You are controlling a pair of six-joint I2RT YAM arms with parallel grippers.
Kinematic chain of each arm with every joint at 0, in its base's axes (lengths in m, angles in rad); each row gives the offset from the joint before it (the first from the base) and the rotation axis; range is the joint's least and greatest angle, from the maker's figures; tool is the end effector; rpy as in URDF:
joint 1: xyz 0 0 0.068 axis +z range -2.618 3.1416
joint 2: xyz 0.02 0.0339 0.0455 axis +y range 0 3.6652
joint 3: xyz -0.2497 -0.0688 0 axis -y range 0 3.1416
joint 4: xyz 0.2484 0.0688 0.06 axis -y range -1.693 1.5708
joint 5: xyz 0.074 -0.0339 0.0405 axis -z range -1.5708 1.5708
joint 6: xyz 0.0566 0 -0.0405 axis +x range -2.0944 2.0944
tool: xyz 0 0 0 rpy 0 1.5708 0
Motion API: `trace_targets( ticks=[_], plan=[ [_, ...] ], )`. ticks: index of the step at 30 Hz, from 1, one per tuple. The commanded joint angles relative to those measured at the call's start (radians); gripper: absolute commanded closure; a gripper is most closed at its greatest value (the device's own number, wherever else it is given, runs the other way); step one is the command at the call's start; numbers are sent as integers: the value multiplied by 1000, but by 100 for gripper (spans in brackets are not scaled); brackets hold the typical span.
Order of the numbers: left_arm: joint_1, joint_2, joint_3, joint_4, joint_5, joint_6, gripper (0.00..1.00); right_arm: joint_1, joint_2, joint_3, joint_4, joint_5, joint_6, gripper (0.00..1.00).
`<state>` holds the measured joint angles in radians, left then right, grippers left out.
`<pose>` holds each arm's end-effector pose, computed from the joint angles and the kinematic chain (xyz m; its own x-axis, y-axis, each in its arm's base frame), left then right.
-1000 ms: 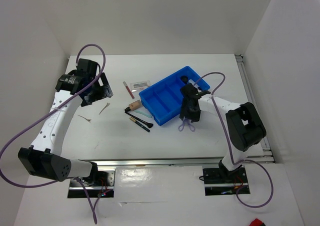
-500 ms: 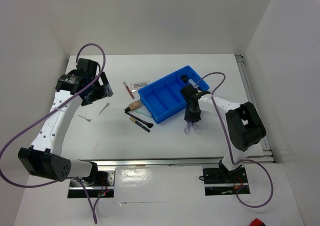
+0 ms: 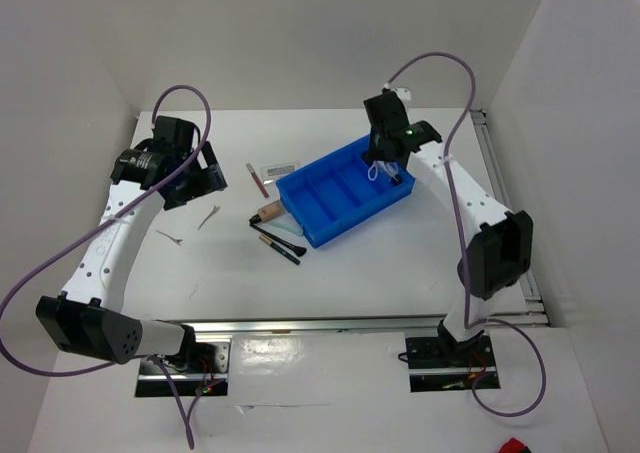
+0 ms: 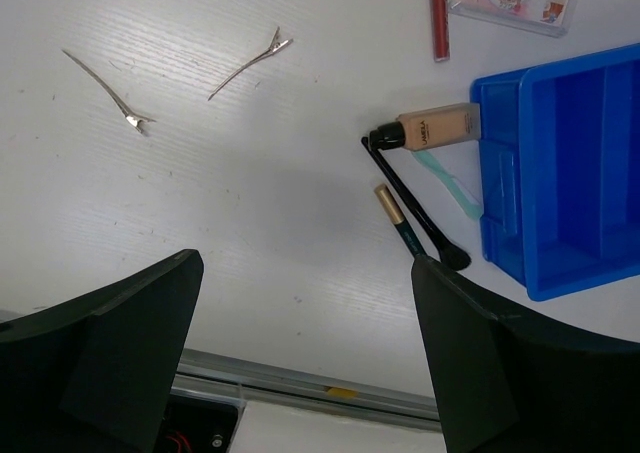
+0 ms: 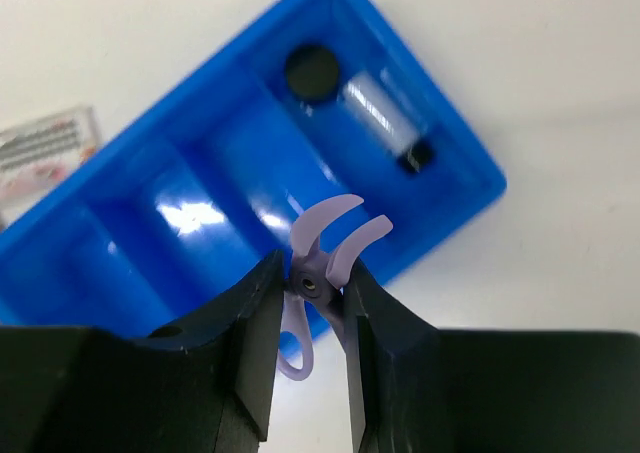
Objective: Organize the makeup
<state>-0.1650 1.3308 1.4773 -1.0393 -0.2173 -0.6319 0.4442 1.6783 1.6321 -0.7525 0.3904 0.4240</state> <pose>0.2769 -0.0337 0.3510 -0.6359 -0.4789 -0.6053 -0.4320 0.8707 -0.2350 0.3577 0.1464 0.3197 -0.6545 0.1099 -0.7480 0.1224 0.9917 0.0385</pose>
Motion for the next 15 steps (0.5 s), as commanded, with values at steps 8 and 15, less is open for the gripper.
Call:
trace_targets(
  ticks=[8, 15],
  plan=[
    [15, -30, -2, -8, -21, 3, 0, -7, 311, 140, 157, 70, -226, 75],
    [45, -30, 20, -10, 13, 3, 0, 2, 376, 140, 170, 25, -217, 54]
  ],
)
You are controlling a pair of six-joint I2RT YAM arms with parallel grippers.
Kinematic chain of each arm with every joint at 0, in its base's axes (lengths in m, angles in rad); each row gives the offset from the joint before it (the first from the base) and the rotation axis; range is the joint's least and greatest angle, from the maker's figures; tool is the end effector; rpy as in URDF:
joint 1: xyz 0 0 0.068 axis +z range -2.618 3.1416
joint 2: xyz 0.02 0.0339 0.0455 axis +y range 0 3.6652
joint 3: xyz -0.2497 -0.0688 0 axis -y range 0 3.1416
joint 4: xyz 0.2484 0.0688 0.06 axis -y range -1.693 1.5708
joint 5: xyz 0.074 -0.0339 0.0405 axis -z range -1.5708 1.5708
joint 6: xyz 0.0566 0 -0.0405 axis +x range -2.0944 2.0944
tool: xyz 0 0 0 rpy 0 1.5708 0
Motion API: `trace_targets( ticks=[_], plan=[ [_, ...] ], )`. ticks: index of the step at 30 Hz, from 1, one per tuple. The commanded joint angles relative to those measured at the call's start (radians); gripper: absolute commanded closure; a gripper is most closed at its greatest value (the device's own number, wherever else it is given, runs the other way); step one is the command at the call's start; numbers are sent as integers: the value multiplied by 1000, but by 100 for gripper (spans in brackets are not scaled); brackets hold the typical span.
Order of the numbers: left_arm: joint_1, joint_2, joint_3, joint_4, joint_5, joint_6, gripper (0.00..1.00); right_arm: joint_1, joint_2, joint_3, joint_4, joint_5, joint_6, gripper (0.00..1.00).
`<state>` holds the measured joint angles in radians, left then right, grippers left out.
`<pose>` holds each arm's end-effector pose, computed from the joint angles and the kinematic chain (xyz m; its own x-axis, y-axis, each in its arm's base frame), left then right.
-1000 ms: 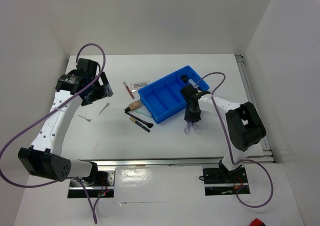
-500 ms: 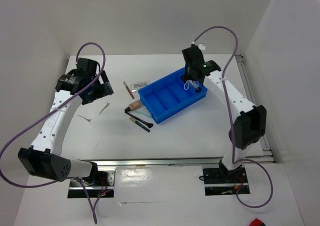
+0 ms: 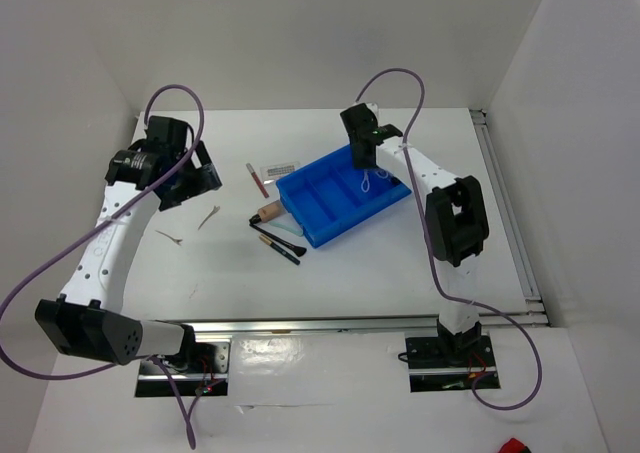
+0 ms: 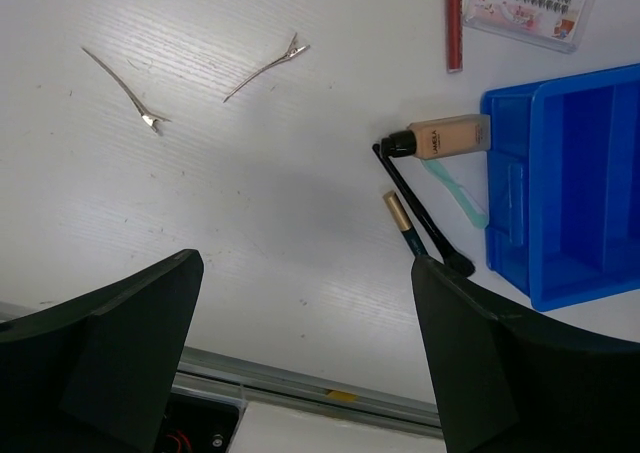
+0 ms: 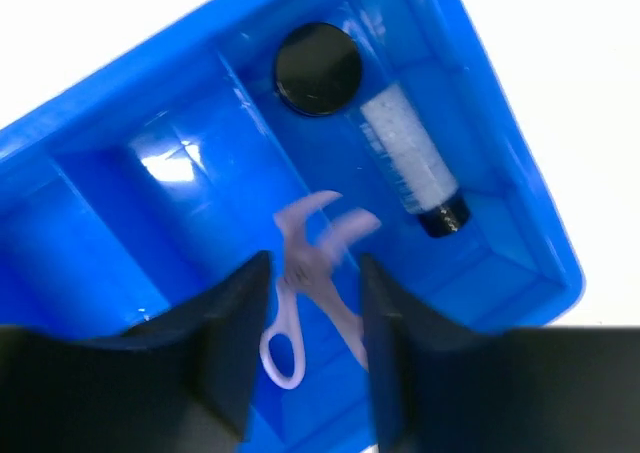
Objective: Organize the makeup
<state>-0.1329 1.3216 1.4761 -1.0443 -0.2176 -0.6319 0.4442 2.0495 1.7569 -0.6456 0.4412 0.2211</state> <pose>0.2752 -0.0245 0.3526 -0.6182 -0.4992 -0.6071 -0.4592 0.8563 -0.2365 0.4295 0.1777 0.2200 -0.7457 -0.1353 -0.6524 0.0030 0.9785 -0.2063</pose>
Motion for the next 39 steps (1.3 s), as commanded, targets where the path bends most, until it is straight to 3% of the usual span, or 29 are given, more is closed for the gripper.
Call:
trace_targets(
  ticks=[1, 3, 9, 15, 17, 21, 26, 30, 32, 36, 39],
  plan=[
    [13, -12, 21, -5, 14, 3, 0, 2, 5, 15, 63, -36, -14, 49],
    [22, -12, 21, -5, 23, 3, 0, 2, 5, 27, 63, -55, -14, 44],
    [52, 33, 35, -25, 23, 21, 0, 11, 24, 55, 51, -107, -5, 44],
    [107, 53, 44, -5, 23, 32, 0, 11, -34, 107, 5, -136, 43, 61],
    [166, 114, 76, -89, 23, 32, 11, 21, -80, 107, -5, -127, 55, 63],
    [279, 165, 78, -115, -17, 97, 22, 66, -202, 76, 50, -165, 55, 63],
    [279, 217, 21, -19, 110, 87, 26, 97, -190, 113, -23, -219, 66, 62],
    [191, 324, 41, 32, 70, 141, 27, 126, -190, 88, -32, -219, 66, 60],
    [135, 393, 95, 13, 6, 141, 26, 126, -190, 67, -42, -219, 66, 60],
    [124, 524, 107, 43, 17, 164, 16, 126, -209, 27, -29, -231, 66, 60],
    [124, 579, 92, 88, 17, 164, 14, 126, -209, 27, -49, -231, 66, 60]
  ],
)
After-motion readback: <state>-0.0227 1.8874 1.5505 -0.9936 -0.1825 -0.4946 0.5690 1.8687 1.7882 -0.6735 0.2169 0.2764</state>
